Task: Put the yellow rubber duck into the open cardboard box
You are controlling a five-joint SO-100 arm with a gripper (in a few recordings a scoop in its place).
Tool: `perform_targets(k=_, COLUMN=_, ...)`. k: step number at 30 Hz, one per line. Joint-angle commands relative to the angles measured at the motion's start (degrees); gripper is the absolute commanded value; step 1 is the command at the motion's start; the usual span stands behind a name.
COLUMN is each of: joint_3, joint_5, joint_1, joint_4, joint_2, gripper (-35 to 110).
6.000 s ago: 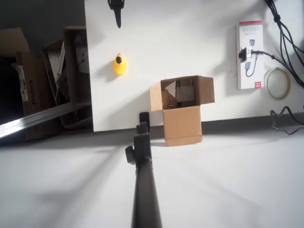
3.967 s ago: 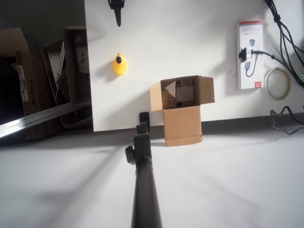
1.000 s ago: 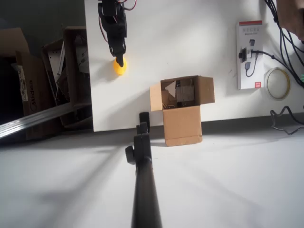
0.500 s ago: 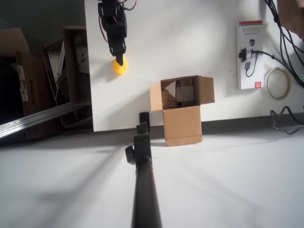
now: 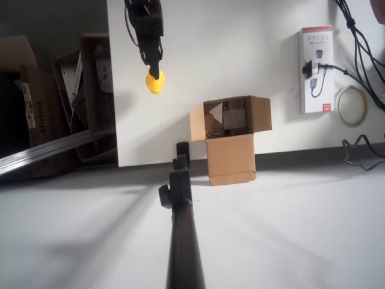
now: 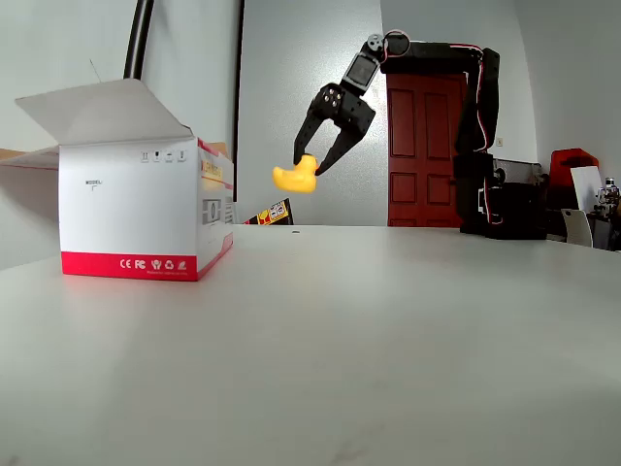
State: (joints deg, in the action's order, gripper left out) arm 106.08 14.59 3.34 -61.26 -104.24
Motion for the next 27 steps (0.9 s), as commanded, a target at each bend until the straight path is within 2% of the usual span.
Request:
perform_targets(k=1, joint_3=-5.19, joint_5=0.26, joint_1=2.99, joint_4=-3.08, joint_2=-4.39, gripper=6)
perform_targets(k=8, joint_3=-15.82, joint_5=0.35, joint_1=12.48, joint_4=-9.84, joint_2=-3.69, gripper=6)
perform_targets(k=13, joint_3=-22.15, joint_5=-0.18, joint_1=17.93, joint_4=-10.55, joint_2=0.18, gripper=5)
perform_targets(k=27, joint_3=-44.3, joint_5=-1.14, joint_1=22.94, joint_4=-10.28, joint_2=22.15, gripper=5)
